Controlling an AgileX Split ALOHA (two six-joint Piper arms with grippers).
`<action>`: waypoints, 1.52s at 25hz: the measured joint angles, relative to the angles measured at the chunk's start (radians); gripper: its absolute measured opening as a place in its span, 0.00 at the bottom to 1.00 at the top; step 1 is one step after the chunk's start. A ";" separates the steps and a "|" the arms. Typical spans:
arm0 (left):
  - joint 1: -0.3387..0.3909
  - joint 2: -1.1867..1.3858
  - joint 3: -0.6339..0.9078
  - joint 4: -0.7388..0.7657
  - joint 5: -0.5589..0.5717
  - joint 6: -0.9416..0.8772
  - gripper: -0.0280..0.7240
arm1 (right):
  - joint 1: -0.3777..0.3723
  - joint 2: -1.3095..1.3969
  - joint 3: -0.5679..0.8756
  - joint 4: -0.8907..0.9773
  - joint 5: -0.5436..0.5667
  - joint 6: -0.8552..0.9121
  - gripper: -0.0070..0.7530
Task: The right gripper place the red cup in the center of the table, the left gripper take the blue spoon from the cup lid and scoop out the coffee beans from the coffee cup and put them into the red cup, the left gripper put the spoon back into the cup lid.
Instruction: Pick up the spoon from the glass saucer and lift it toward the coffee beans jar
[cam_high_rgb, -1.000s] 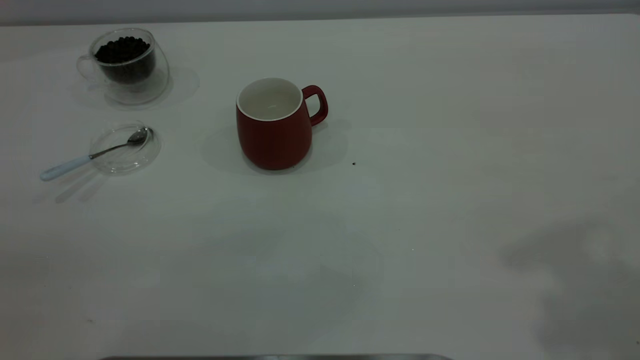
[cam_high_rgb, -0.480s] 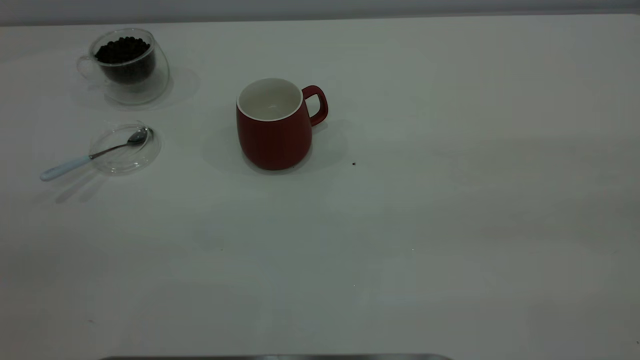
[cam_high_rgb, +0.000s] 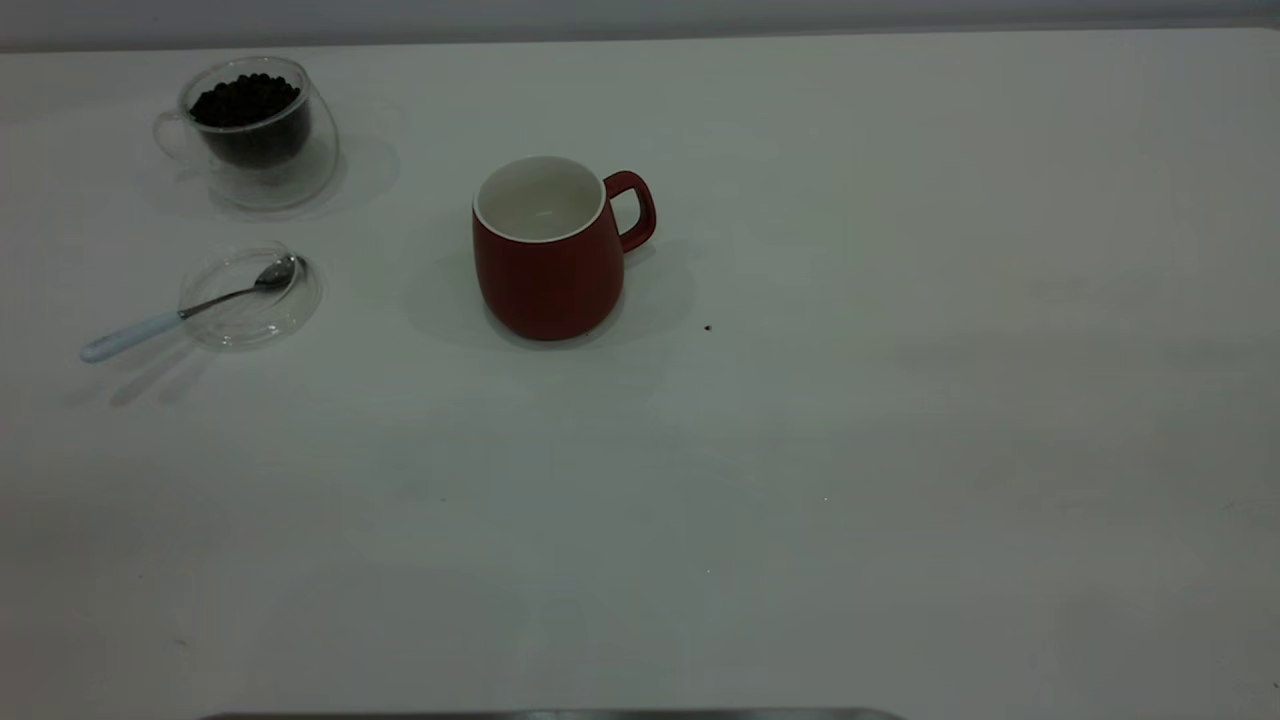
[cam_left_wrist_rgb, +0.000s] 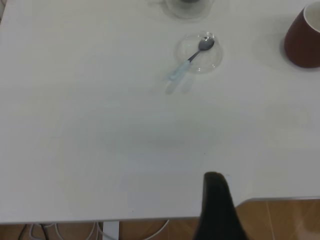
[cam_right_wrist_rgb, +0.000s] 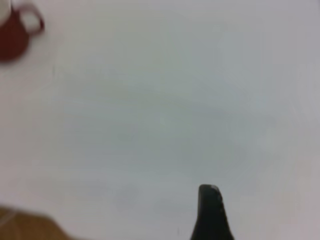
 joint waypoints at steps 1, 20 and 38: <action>0.000 0.000 0.000 0.000 0.000 -0.001 0.78 | -0.011 -0.012 0.000 -0.001 0.003 0.000 0.76; 0.000 0.000 0.000 0.000 0.000 -0.002 0.78 | -0.150 -0.014 0.000 -0.002 0.004 0.000 0.76; 0.000 0.000 0.000 0.000 0.000 -0.002 0.78 | -0.154 -0.014 0.000 -0.002 0.004 0.000 0.76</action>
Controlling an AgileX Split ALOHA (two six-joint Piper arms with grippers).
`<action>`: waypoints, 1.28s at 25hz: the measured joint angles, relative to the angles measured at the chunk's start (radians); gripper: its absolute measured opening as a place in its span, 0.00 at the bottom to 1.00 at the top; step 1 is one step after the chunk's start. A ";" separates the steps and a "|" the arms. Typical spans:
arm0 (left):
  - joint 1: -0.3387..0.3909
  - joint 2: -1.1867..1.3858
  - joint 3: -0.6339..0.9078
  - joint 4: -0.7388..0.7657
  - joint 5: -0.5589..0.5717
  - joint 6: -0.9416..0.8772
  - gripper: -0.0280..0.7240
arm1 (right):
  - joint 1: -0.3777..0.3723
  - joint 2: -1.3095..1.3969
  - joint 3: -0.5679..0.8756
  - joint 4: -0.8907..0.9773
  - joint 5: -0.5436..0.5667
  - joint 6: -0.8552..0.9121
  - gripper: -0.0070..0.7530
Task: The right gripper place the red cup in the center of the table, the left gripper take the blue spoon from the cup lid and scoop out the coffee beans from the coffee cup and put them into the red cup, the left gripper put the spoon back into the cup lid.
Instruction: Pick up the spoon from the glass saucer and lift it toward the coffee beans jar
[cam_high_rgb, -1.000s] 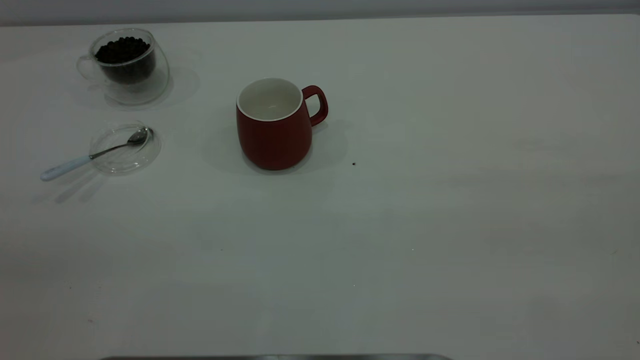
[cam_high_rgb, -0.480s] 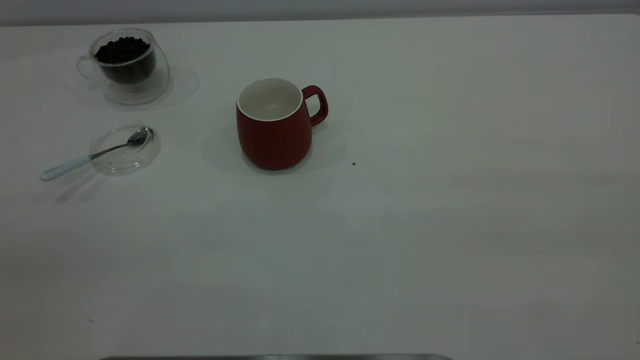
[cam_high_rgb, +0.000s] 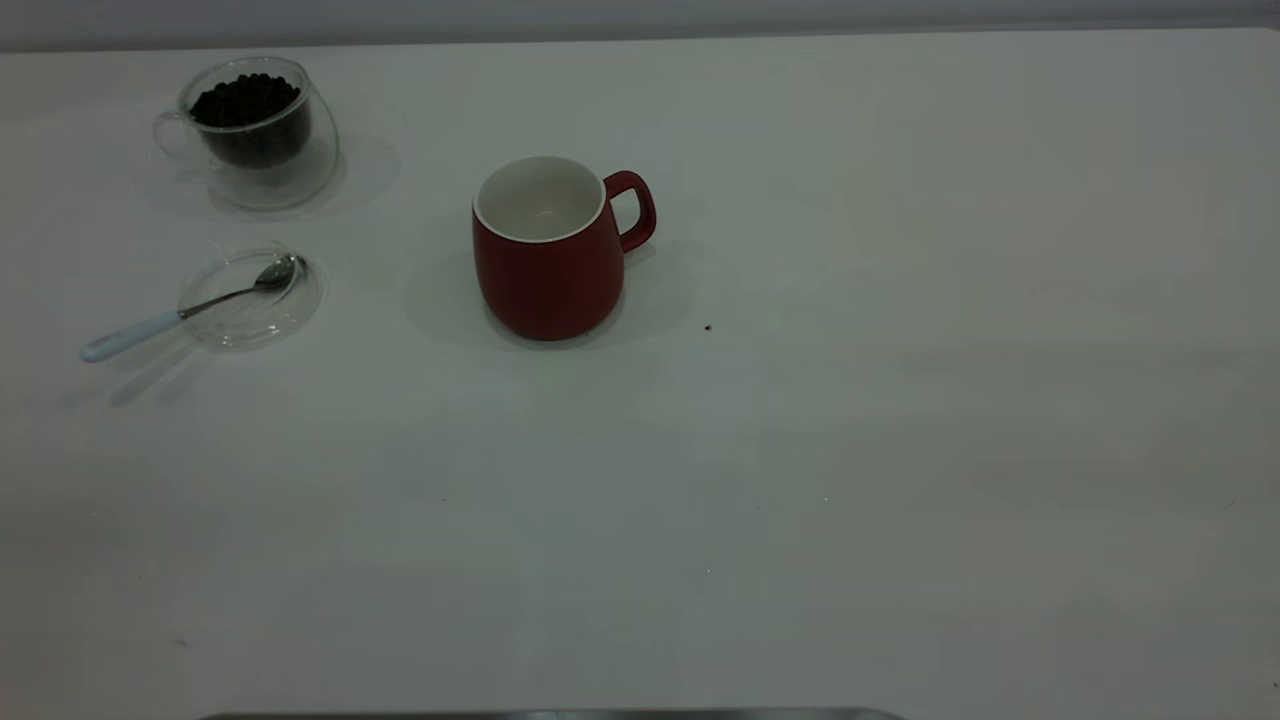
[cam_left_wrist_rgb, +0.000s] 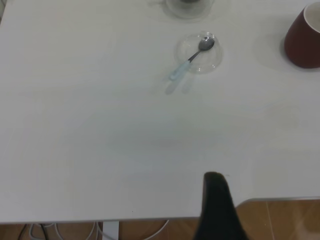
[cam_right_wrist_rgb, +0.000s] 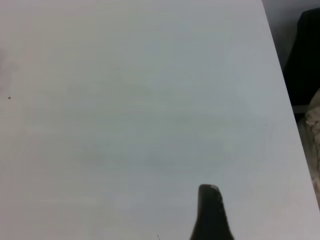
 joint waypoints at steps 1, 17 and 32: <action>0.000 0.000 0.000 0.000 0.000 0.000 0.78 | 0.000 0.000 0.000 0.000 0.000 0.000 0.76; 0.000 0.000 0.000 0.000 -0.001 0.002 0.78 | 0.000 0.000 0.000 0.000 0.000 0.000 0.76; 0.000 0.378 -0.142 0.096 -0.073 -0.199 0.72 | 0.000 0.000 0.000 0.000 0.000 0.000 0.76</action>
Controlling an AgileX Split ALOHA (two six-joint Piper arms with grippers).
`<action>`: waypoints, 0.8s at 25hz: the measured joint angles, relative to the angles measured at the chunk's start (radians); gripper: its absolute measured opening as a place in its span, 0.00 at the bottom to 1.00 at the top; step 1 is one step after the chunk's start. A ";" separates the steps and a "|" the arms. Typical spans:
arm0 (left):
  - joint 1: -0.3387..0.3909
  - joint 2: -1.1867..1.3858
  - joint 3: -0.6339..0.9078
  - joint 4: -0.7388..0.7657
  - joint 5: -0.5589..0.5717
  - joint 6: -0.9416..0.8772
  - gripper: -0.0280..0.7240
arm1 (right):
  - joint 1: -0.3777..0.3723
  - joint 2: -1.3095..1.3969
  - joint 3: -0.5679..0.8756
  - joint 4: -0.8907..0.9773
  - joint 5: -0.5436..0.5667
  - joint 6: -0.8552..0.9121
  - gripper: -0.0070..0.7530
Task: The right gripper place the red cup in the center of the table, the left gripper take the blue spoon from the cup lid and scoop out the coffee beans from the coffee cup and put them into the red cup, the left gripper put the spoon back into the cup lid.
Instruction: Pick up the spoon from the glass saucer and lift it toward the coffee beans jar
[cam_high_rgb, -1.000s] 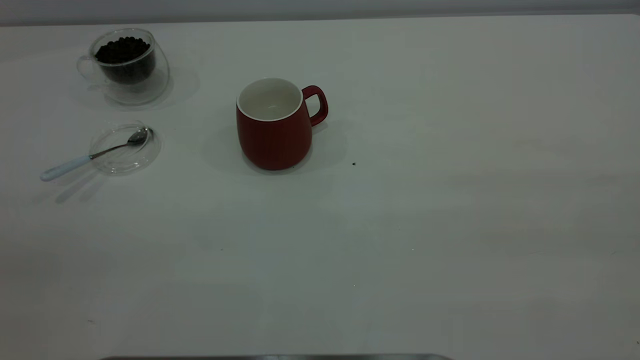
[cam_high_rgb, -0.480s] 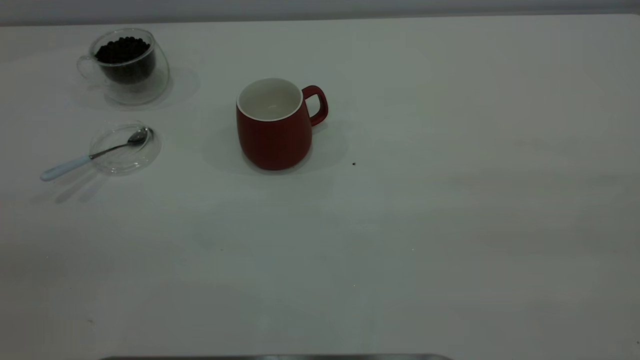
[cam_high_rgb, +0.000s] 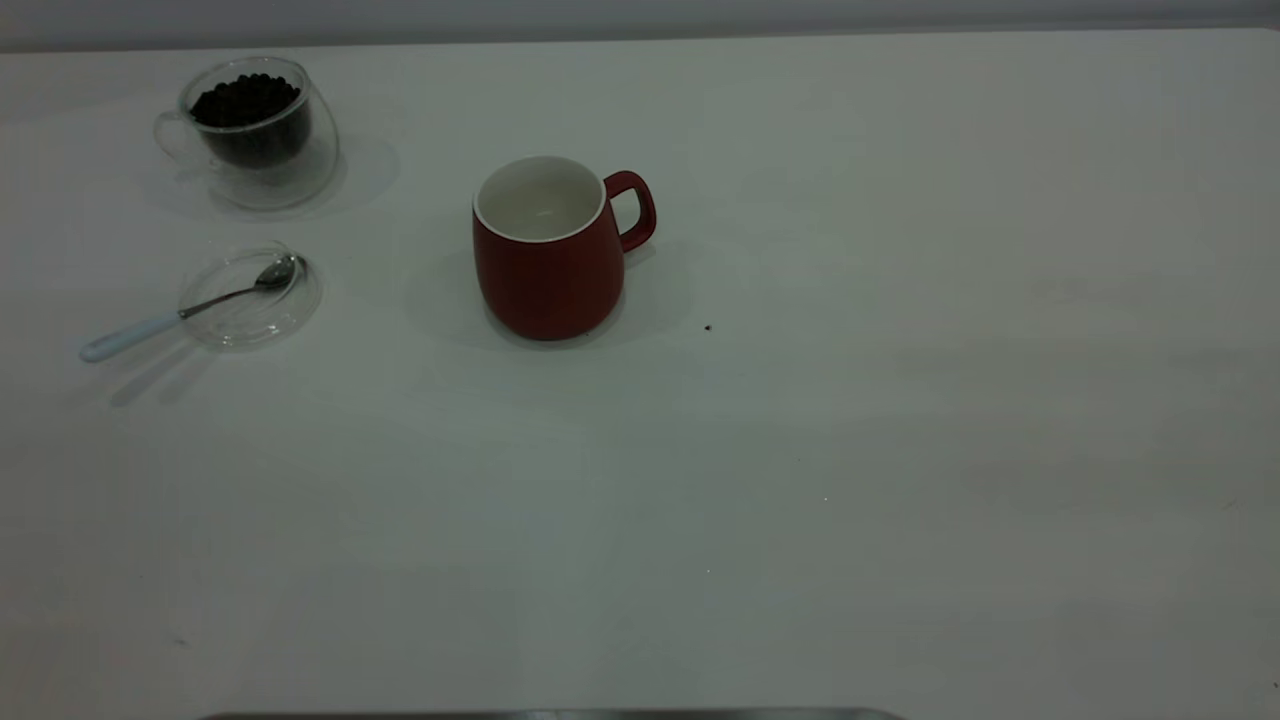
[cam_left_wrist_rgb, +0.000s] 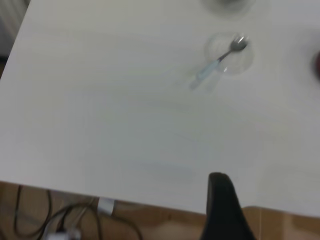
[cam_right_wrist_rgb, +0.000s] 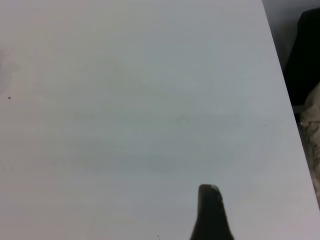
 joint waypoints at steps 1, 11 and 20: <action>0.000 0.049 -0.005 0.001 -0.029 -0.003 0.72 | 0.000 0.000 0.000 0.000 0.000 0.000 0.76; 0.001 0.633 -0.019 0.016 -0.333 -0.137 0.72 | 0.000 0.000 0.000 0.000 0.000 0.000 0.76; 0.072 1.065 -0.085 0.036 -0.479 -0.178 0.71 | 0.000 0.000 0.000 0.000 0.000 0.000 0.76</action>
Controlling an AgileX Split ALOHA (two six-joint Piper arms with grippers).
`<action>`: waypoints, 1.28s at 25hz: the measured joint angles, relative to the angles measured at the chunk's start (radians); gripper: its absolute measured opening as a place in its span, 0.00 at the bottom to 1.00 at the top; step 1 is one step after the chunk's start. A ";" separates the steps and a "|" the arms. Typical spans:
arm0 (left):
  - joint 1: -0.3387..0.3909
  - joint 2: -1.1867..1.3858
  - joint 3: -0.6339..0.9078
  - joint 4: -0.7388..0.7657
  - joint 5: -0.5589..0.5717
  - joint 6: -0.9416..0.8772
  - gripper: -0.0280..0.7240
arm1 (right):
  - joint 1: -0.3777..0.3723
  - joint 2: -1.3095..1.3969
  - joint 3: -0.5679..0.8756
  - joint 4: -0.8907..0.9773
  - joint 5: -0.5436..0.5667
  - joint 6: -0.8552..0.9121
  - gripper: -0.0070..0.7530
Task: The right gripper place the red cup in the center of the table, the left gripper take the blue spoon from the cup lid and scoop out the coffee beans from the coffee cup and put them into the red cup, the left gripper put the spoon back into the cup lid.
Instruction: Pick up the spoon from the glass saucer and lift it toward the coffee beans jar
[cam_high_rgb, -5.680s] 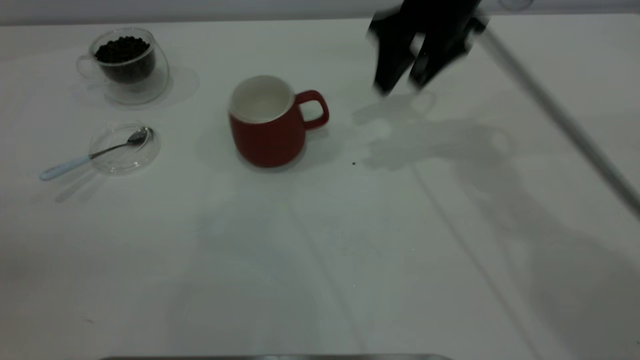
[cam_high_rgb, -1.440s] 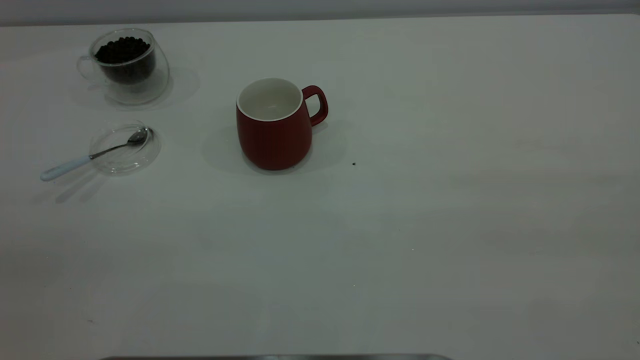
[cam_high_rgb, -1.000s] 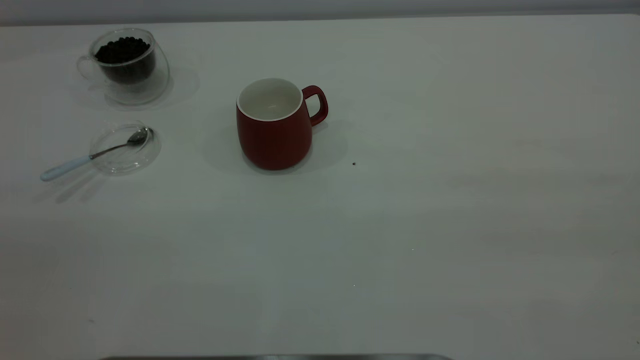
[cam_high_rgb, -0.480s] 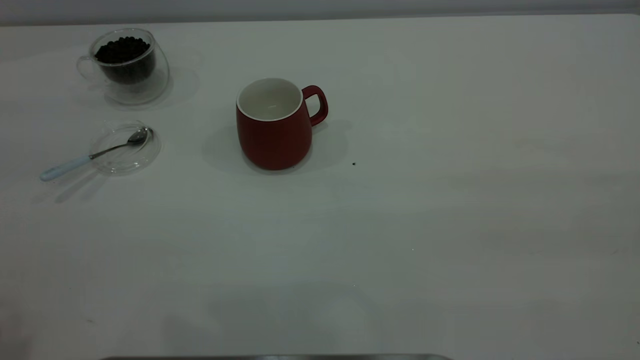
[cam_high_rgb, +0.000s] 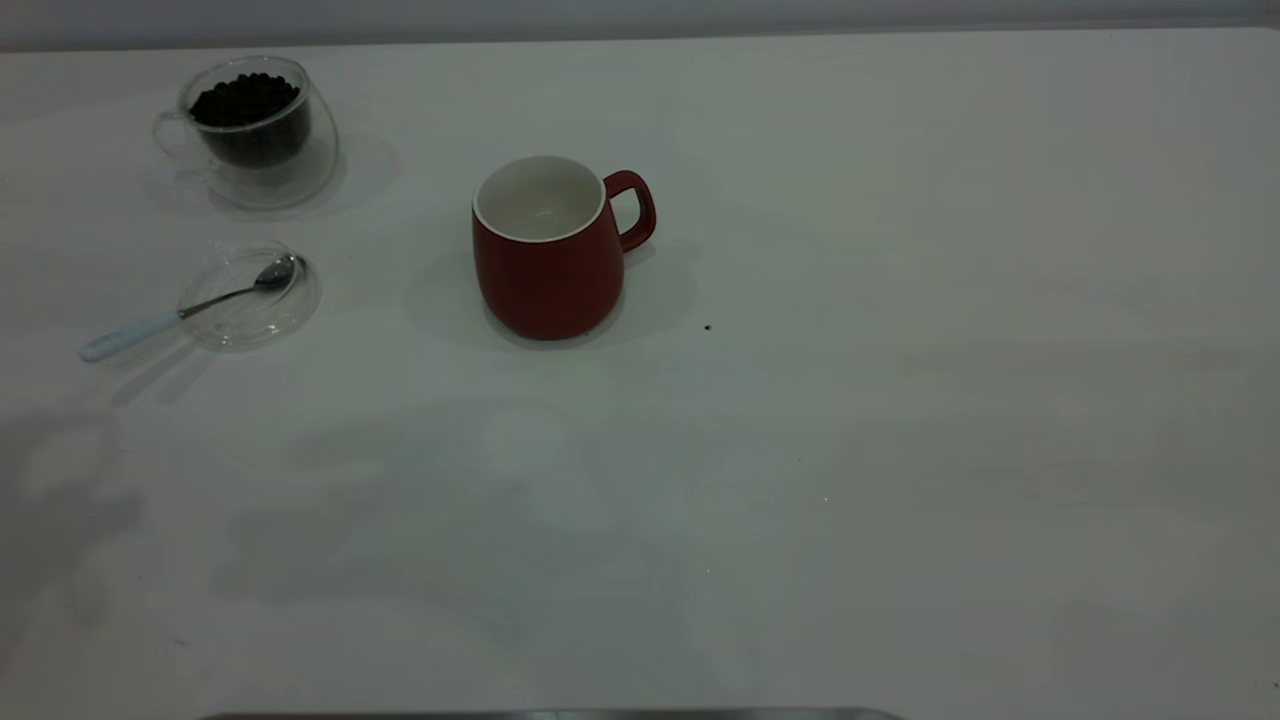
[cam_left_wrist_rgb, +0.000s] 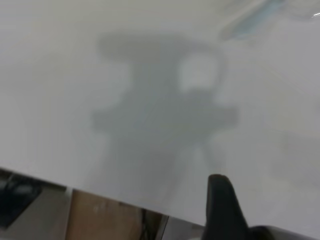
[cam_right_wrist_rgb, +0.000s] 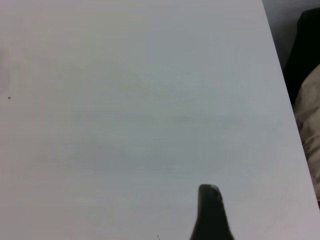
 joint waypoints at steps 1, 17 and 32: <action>0.036 0.035 -0.026 0.006 0.005 0.003 0.71 | 0.000 0.000 0.000 0.000 0.000 0.000 0.76; 0.493 0.506 -0.350 -0.904 0.356 0.887 0.68 | 0.000 0.000 0.000 0.000 0.000 0.000 0.76; 0.595 0.528 -0.021 -1.053 0.053 1.207 0.68 | 0.000 0.000 0.000 0.000 0.000 0.000 0.76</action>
